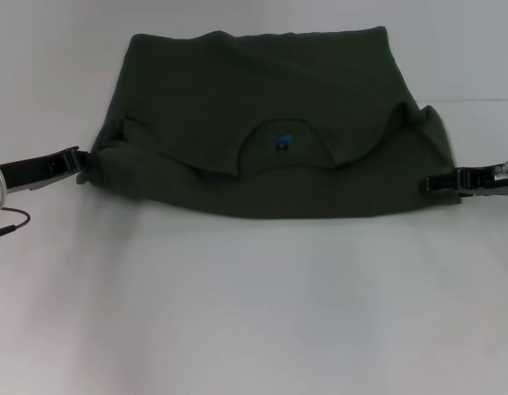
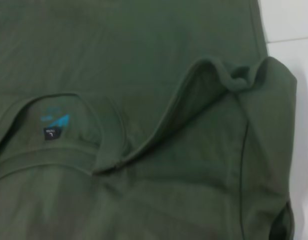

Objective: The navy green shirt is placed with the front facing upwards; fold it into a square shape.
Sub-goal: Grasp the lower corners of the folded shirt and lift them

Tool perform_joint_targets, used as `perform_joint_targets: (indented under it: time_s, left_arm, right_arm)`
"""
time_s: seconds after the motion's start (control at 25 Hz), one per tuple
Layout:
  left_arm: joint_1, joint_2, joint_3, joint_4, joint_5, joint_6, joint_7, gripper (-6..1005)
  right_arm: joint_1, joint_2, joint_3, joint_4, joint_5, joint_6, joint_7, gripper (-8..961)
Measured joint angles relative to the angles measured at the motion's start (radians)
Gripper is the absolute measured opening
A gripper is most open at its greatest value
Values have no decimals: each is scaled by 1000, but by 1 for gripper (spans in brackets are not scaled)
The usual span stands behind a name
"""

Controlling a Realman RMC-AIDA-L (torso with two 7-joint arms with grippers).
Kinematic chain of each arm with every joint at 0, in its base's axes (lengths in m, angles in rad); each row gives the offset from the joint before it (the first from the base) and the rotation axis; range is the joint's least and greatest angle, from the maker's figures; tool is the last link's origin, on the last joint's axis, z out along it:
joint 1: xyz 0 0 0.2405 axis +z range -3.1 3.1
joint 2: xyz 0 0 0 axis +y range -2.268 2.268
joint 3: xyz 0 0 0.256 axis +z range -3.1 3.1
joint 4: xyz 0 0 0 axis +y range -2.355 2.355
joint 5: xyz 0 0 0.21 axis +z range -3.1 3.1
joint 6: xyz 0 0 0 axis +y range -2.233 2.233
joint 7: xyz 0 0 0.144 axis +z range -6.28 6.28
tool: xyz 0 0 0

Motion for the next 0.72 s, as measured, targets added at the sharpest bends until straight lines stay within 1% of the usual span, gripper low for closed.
perform_joint_targets:
  time_s: [0.12, 0.28, 0.36, 0.72]
  left_arm:
    - [0, -1, 0, -1, -2, -2, 0, -1]
    - [0, -2, 0, -1, -2, -2, 0, -1]
    - [0, -2, 0, -1, -2, -1, 0, -1]
    - [4, -3, 1, -3, -3, 4, 2, -2]
  right_arm:
    - [1, 2, 4, 5, 3, 10, 1, 823]
    - [-6, 6, 8, 3, 49, 15, -8, 822]
    - [-8, 7, 3, 3, 60, 18, -11, 639]
    - [-4, 6, -4, 12, 51, 20, -11, 430]
